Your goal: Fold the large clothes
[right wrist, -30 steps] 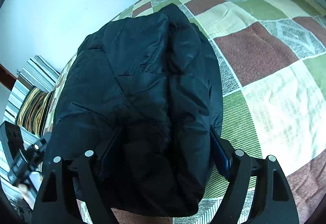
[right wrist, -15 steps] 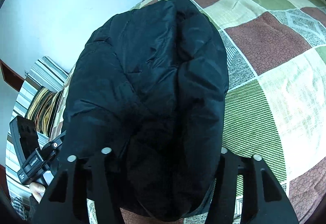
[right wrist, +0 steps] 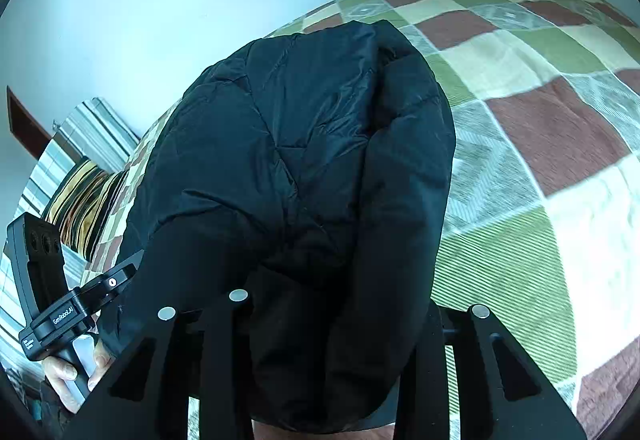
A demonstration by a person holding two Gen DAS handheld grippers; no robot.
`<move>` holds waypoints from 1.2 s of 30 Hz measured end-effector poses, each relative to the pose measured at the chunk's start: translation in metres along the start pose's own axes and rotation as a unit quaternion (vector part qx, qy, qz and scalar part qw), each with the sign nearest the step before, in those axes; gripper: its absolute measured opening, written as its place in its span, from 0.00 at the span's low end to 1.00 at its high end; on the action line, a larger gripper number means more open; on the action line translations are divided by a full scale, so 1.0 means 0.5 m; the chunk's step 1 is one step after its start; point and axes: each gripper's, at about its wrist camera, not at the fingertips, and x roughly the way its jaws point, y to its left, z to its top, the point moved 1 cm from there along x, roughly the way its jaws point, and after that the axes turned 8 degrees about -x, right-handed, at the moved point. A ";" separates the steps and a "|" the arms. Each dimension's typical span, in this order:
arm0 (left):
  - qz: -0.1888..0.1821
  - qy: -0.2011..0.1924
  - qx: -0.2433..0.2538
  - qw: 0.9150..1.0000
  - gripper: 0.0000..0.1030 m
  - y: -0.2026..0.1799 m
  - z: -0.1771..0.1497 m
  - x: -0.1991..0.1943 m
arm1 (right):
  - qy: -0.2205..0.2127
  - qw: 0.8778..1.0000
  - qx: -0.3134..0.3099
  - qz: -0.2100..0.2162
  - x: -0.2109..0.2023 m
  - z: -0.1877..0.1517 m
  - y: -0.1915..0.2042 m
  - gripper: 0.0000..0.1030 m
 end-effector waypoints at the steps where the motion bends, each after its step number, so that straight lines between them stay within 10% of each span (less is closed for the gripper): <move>1: 0.002 -0.002 -0.004 1.000 0.69 0.009 0.009 -0.002 | 0.000 1.000 -0.003 0.003 0.003 0.004 0.005 0.33; 36: 0.032 -0.026 -0.020 0.999 0.69 0.139 0.099 -0.005 | 0.031 0.999 -0.016 0.041 0.160 0.094 0.071 0.33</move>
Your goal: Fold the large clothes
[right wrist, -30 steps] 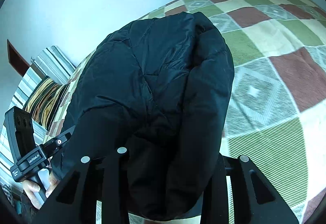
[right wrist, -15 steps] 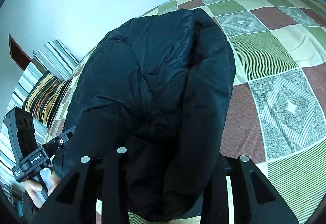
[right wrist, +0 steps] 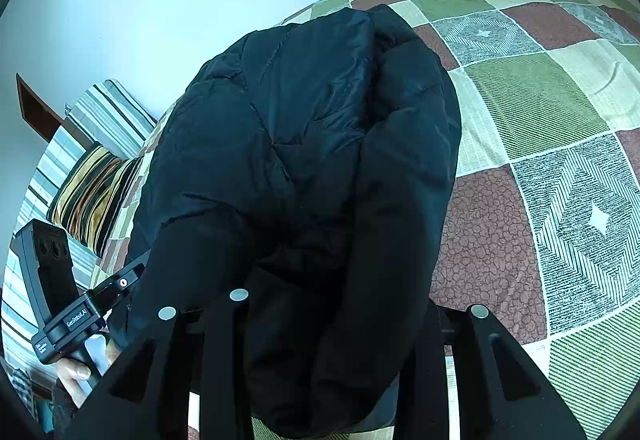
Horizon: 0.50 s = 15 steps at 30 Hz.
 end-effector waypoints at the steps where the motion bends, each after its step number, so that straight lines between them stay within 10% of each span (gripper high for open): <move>1: 0.001 0.000 0.000 1.000 0.69 0.000 0.000 0.000 | 0.000 1.000 -0.001 0.000 -0.001 -0.001 0.001 0.33; 15: 0.007 0.001 0.002 1.000 0.71 -0.002 0.005 0.001 | -0.012 1.000 0.020 0.004 -0.010 -0.011 -0.019 0.44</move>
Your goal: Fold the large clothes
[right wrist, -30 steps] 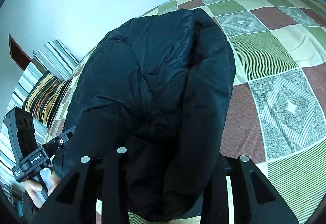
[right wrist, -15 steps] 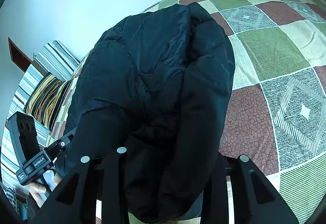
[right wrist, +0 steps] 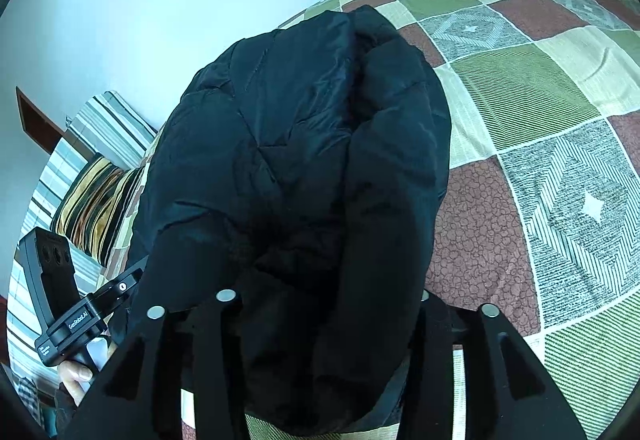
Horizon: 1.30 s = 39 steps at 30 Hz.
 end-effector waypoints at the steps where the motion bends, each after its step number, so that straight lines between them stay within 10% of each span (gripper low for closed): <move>1: 0.002 0.000 -0.001 1.000 0.71 -0.001 0.000 -0.002 | -0.001 1.000 0.003 -0.001 -0.002 -0.001 -0.003 0.47; 39: 0.086 -0.047 0.013 0.995 0.83 -0.035 -0.020 -0.049 | -0.033 0.996 0.034 -0.077 -0.108 -0.035 -0.009 0.63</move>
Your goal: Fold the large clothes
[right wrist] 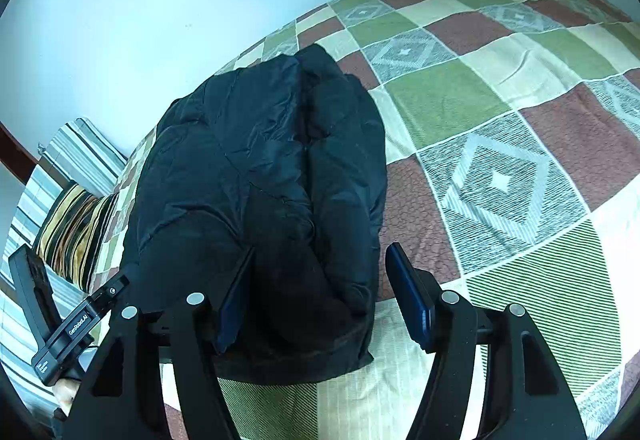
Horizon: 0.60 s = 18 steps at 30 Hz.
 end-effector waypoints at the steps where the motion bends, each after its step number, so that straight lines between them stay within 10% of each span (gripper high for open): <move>1: 0.001 -0.002 0.001 1.000 0.83 -0.002 0.000 -0.003 | -0.004 1.000 0.000 -0.005 -0.005 0.001 0.001 0.63; 18: -0.004 -0.029 0.025 0.999 0.83 -0.042 -0.017 -0.078 | -0.023 0.999 -0.023 -0.006 -0.059 0.004 0.042 0.63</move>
